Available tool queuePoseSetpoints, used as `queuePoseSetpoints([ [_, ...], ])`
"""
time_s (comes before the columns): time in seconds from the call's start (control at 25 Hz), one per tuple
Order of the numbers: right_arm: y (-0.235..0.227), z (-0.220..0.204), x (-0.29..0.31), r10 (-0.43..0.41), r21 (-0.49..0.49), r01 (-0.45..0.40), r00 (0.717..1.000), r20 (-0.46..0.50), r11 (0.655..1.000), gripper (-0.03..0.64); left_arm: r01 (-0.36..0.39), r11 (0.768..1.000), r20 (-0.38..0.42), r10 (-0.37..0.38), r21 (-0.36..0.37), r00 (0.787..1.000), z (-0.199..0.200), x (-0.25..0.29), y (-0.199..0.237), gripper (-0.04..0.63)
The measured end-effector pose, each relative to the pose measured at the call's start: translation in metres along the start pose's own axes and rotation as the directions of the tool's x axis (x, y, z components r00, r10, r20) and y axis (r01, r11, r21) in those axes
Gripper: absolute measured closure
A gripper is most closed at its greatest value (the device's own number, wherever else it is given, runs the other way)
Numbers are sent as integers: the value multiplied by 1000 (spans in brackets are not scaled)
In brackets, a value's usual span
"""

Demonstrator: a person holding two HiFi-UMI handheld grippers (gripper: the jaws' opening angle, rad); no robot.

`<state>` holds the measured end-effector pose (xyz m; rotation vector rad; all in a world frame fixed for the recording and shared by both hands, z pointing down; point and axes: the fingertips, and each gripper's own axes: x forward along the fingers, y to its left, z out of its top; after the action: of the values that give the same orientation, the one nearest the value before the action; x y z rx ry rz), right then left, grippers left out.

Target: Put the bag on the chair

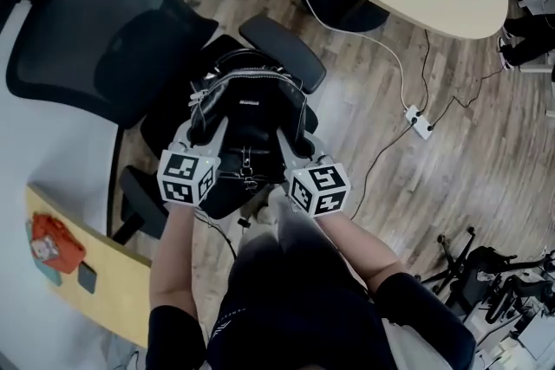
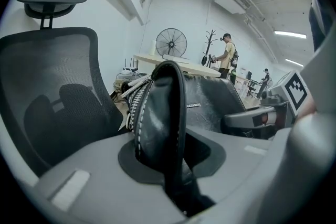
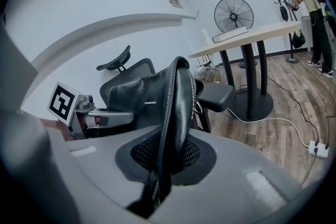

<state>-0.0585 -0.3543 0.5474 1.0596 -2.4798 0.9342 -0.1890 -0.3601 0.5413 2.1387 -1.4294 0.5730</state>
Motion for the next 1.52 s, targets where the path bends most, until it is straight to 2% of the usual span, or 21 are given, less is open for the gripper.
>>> queuePoseSetpoints([
  [0.2, -8, -7, 13, -23, 40, 22, 1000, 10, 999, 586, 13, 999, -4, -12, 35, 1000, -2, 21, 13, 475],
  [0.32, -10, -11, 20, -25, 40, 24, 1000, 14, 999, 586, 18, 999, 2, -18, 30, 1000, -5, 30, 22, 459],
  [0.56, -13, -26, 27, -10, 42, 10, 1000, -8, 999, 578, 38, 999, -5, -38, -21, 999, -24, 41, 32, 434],
  [0.88, -15, -39, 34, 20, 39, -18, 998, -54, 999, 548, 22, 998, -12, -22, -62, 1000, -41, 51, 46, 391],
  [1.16, -11, -44, 38, 59, -19, -61, 992, -108, 998, 522, -10, 992, -57, 3, -124, 998, -52, 48, 64, 288],
  [1.52, -12, -38, 39, 79, -51, -87, 986, -149, 995, 455, -23, 991, -107, 9, -129, 994, -61, 41, 68, 280],
])
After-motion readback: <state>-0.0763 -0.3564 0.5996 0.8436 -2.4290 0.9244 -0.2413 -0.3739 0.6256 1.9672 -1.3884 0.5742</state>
